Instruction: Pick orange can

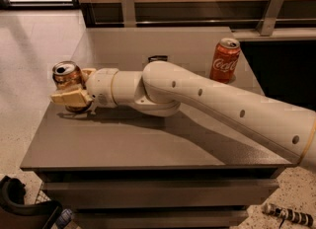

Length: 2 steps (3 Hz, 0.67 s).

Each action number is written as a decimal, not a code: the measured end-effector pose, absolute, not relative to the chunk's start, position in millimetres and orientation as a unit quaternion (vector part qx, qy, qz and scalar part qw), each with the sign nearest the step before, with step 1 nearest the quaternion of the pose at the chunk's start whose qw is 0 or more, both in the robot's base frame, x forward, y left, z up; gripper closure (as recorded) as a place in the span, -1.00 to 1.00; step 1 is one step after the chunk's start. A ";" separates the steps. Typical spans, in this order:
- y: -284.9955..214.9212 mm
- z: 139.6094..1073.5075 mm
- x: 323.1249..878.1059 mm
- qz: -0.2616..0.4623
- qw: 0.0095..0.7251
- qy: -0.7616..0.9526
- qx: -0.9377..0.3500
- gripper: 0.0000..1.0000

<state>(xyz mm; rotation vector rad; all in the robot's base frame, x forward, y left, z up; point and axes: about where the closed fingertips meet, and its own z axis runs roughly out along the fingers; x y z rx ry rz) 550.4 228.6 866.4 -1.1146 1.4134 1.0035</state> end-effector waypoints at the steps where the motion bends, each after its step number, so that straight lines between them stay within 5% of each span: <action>1: 230.4 867.0 549.1 0.418 0.514 0.587 -0.465 0.42; 2: 232.9 867.7 547.4 0.419 0.513 0.586 -0.467 0.98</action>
Offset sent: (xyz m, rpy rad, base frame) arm -0.0012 0.0018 0.0006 0.0001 -0.0007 0.0034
